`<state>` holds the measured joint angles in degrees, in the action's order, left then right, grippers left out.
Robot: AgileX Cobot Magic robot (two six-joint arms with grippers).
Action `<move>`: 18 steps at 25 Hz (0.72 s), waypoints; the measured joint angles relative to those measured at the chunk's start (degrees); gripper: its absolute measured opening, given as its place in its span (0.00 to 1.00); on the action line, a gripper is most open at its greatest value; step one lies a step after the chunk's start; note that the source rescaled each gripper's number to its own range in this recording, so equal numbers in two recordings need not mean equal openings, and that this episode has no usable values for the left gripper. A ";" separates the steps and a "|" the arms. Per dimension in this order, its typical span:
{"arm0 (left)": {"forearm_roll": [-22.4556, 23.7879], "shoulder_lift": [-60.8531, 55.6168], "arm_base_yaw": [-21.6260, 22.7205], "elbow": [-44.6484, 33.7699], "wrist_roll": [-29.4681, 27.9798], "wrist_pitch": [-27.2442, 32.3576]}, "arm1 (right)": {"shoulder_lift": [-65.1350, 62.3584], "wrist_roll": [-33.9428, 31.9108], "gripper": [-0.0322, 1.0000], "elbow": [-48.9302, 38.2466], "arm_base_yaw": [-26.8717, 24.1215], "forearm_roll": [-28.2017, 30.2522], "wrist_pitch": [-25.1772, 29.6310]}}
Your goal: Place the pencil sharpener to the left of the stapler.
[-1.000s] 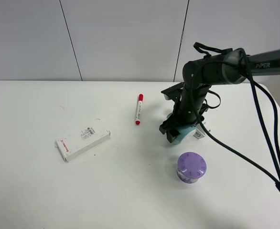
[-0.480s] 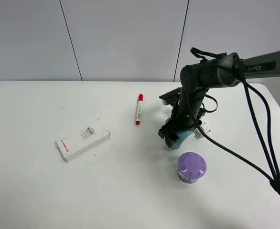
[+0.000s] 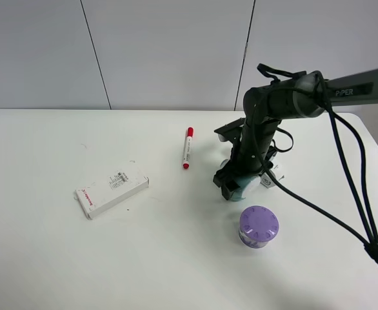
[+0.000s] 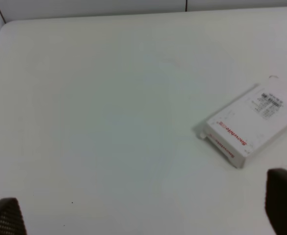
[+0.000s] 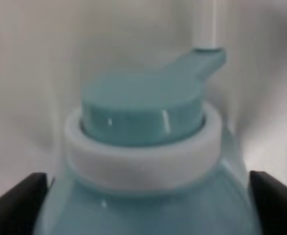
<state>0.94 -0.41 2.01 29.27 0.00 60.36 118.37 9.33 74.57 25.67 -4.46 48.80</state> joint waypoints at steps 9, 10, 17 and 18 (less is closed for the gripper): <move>0.00 0.00 0.00 0.00 0.00 0.00 | -3.50 -1.66 0.91 0.00 0.11 -2.72 -1.48; 0.00 0.00 0.00 0.00 0.00 0.00 | -5.13 -1.38 0.91 0.00 0.11 -3.55 -1.53; 0.00 0.00 0.00 0.00 0.00 0.00 | -20.54 0.04 0.91 0.00 0.77 -5.10 -2.49; 0.00 0.00 0.00 0.00 0.00 0.00 | -23.06 -0.20 0.91 0.00 0.77 -4.96 -2.43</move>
<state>0.94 -0.41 2.01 29.27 0.00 60.36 95.31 9.13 74.57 26.44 -9.42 46.37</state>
